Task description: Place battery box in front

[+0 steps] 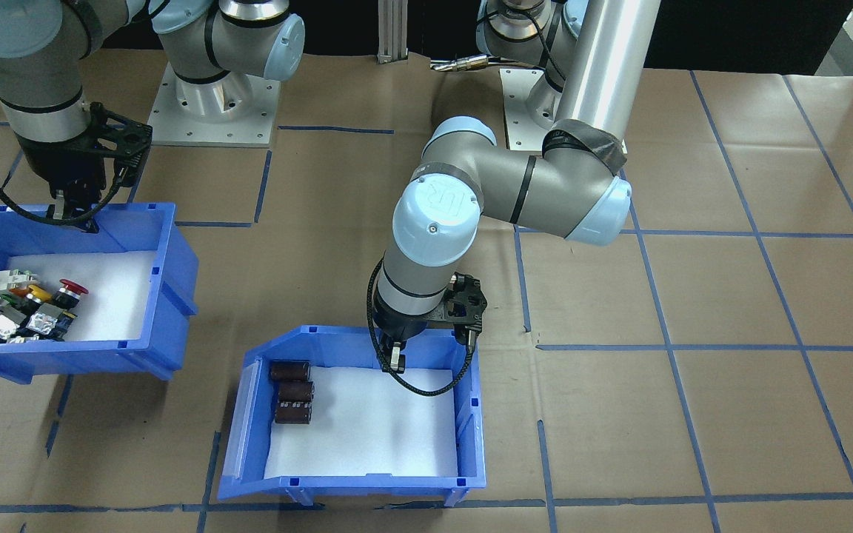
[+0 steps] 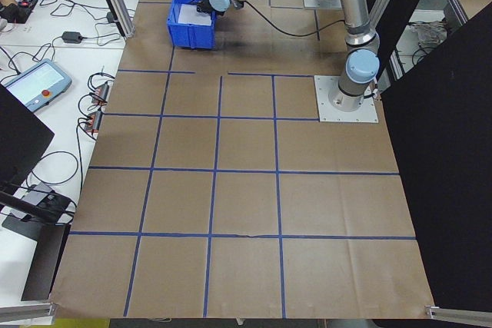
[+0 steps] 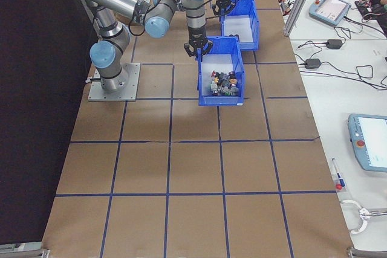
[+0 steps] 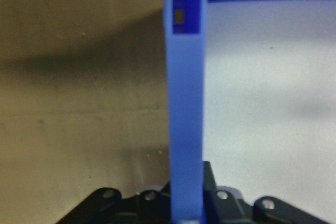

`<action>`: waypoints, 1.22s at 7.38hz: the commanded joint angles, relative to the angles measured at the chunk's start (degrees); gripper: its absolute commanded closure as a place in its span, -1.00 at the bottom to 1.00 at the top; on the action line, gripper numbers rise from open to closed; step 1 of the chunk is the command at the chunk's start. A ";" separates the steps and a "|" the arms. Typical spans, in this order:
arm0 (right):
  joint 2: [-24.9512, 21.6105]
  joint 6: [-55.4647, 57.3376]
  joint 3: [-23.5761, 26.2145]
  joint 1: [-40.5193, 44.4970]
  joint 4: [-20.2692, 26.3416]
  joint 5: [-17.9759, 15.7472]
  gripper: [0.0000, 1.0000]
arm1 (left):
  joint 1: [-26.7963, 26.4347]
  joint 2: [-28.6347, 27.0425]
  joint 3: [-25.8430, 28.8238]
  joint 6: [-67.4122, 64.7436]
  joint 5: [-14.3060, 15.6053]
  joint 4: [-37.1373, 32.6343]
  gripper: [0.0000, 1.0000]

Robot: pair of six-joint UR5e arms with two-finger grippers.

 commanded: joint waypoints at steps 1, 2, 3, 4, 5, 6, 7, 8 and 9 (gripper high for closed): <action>-0.79 -0.11 1.14 0.02 0.26 -0.12 1.00 | -0.09 0.21 -0.88 0.08 -0.02 -1.87 -0.86; -2.53 -0.20 3.06 0.11 0.35 -0.12 1.00 | 0.52 1.69 -0.63 1.21 -0.02 -2.84 -0.94; -4.81 -0.46 5.43 0.28 0.35 -0.12 1.00 | 1.66 4.14 0.68 7.84 0.24 -9.12 -0.92; -7.36 -0.55 8.33 0.72 0.35 -0.03 1.00 | 5.24 6.78 1.39 18.26 2.68 -15.36 -0.91; -8.95 -0.29 10.45 2.29 0.35 -0.03 1.00 | 7.71 8.81 2.27 28.54 6.88 -17.94 -0.91; -9.49 0.50 12.21 5.00 0.09 -0.12 1.00 | 9.65 11.00 3.23 40.48 7.88 -18.06 -0.92; -9.41 3.29 12.57 8.25 0.17 -0.12 1.00 | 12.36 13.11 3.33 50.78 7.98 -18.84 -0.97; -9.23 7.93 12.66 11.59 0.52 -0.12 1.00 | 14.31 14.53 3.33 61.15 7.98 -19.72 -0.98; -9.14 12.94 13.27 15.80 0.52 -0.21 1.00 | 16.07 15.93 3.16 73.87 7.98 -20.08 -0.98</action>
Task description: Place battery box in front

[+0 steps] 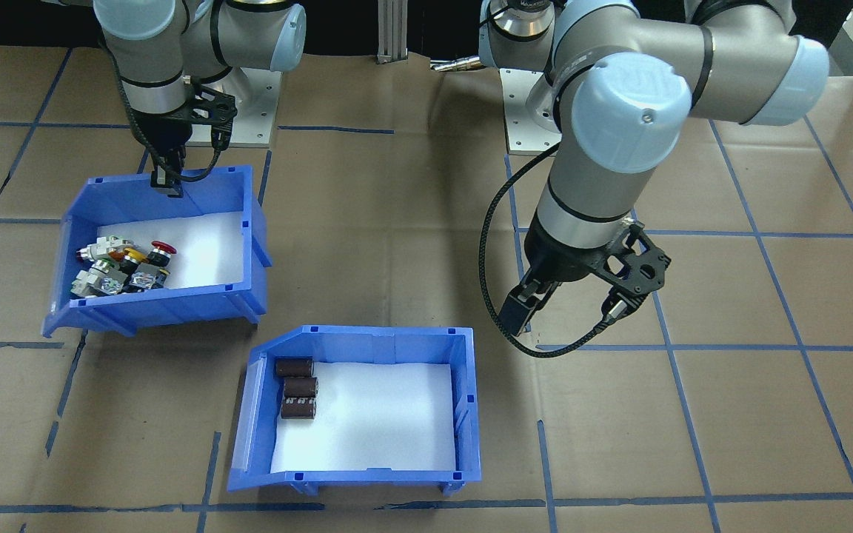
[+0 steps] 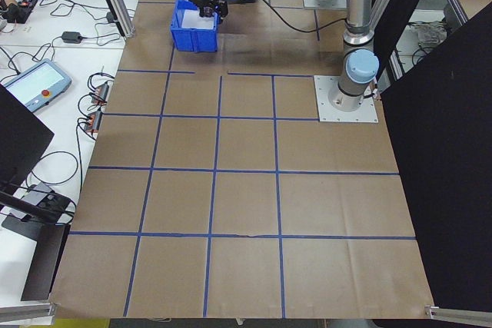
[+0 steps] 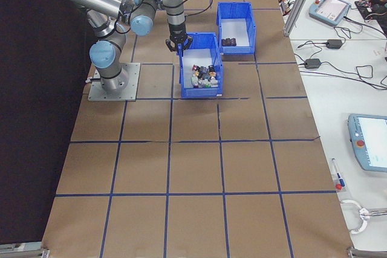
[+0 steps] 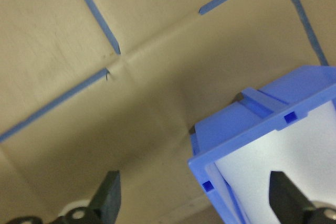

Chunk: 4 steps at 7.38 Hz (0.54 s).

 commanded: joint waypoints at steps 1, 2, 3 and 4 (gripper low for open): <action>0.34 10.94 1.10 8.74 -0.15 -0.07 1.00 | 3.89 2.60 0.02 25.89 0.11 -0.80 -0.98; 0.77 14.99 1.11 12.00 -0.67 -0.07 1.00 | 4.16 3.56 0.02 35.40 0.02 -0.89 -0.98; 1.47 19.82 1.02 15.17 -0.76 -0.07 1.00 | 4.16 6.18 -0.59 42.80 0.02 -2.89 -0.98; 2.87 24.21 0.67 19.03 -1.11 -0.16 1.00 | 4.43 8.12 -1.47 50.10 0.28 -4.48 -0.99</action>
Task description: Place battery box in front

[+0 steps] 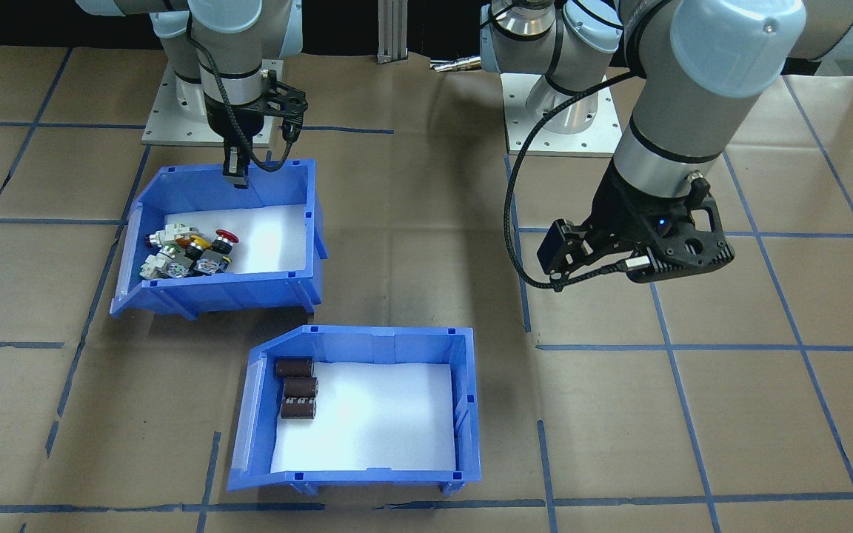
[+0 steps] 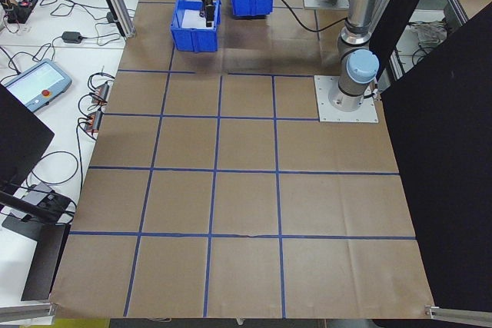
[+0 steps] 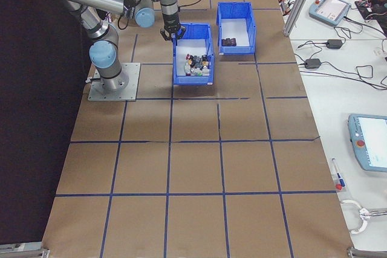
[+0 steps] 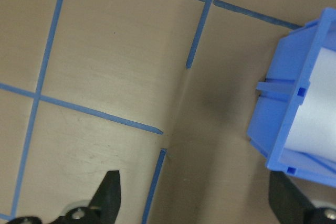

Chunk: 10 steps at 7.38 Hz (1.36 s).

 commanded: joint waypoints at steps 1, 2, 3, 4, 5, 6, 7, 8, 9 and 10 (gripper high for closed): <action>3.38 10.94 -1.56 9.27 -1.33 -0.50 1.00 | 0.33 2.80 -1.04 13.48 0.36 -1.73 -0.99; 6.36 15.95 -3.32 14.10 -1.69 -0.85 1.00 | 0.15 2.28 -1.13 13.78 0.36 -1.72 -0.99; 9.09 19.48 -5.42 17.81 -1.60 -3.38 1.00 | 0.06 2.62 -1.48 13.78 0.36 -1.81 -0.99; 11.73 23.86 -7.53 21.41 -0.82 -5.67 1.00 | 0.15 3.23 -2.44 13.96 0.54 -2.51 -0.99; 13.84 25.82 -8.16 24.14 -1.59 -5.78 1.00 | 0.15 4.63 -4.54 13.87 1.32 -3.21 -0.99; 15.60 28.89 -10.26 26.70 -1.51 -5.78 1.00 | 0.24 6.73 -7.08 13.87 1.16 -2.17 -0.99; 17.19 30.48 -12.54 28.55 -1.25 -5.78 1.00 | 0.24 8.15 -7.89 13.96 1.33 -2.25 -0.99; 18.33 30.93 -13.17 29.00 -1.42 -5.87 1.00 | 0.24 7.20 -8.07 13.96 3.68 -2.34 -0.99; 18.52 30.77 -13.00 29.01 -1.25 -5.95 1.00 | 0.15 7.11 -8.07 13.96 4.05 -2.25 -0.99; 18.61 30.33 -12.92 29.01 -1.25 -6.04 1.00 | 0.15 7.19 -8.25 13.96 4.06 -2.86 -0.99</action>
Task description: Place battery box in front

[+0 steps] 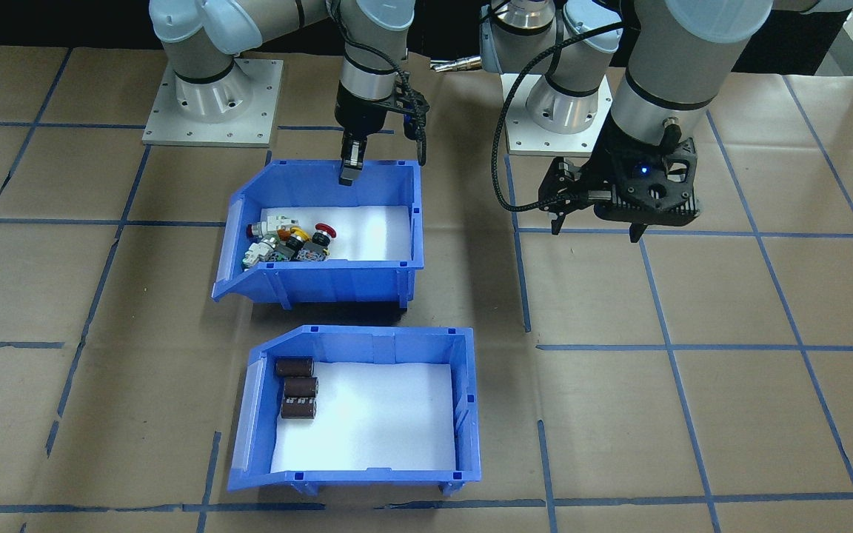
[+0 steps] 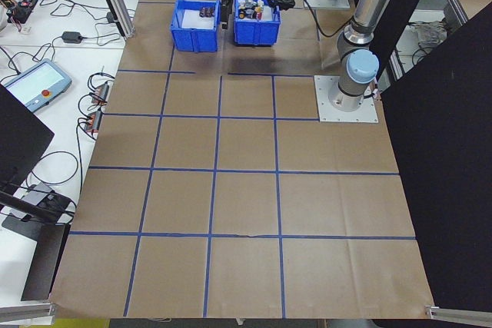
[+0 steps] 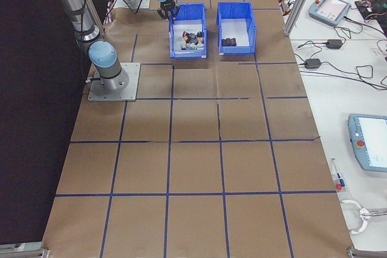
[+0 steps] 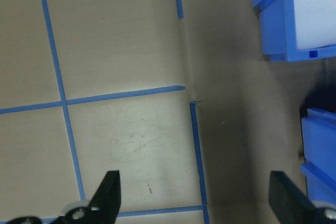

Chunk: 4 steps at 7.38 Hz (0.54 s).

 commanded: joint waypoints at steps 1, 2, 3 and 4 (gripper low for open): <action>0.37 -0.30 -0.08 0.09 0.05 -0.11 0.94 | -0.04 -0.34 -0.40 0.00 0.32 0.25 -0.99; 0.54 -0.30 -0.08 0.09 -0.04 -0.11 0.31 | -0.04 -0.43 -0.40 0.00 0.15 0.25 -0.99; 0.45 -0.21 -0.17 -0.34 0.05 0.15 -0.99 | -0.04 -0.26 -0.40 -0.08 0.15 0.25 -0.99; -0.24 -0.21 -0.34 -1.22 0.57 -0.11 -1.00 | 0.05 -0.08 -0.49 -0.17 0.15 0.25 -0.99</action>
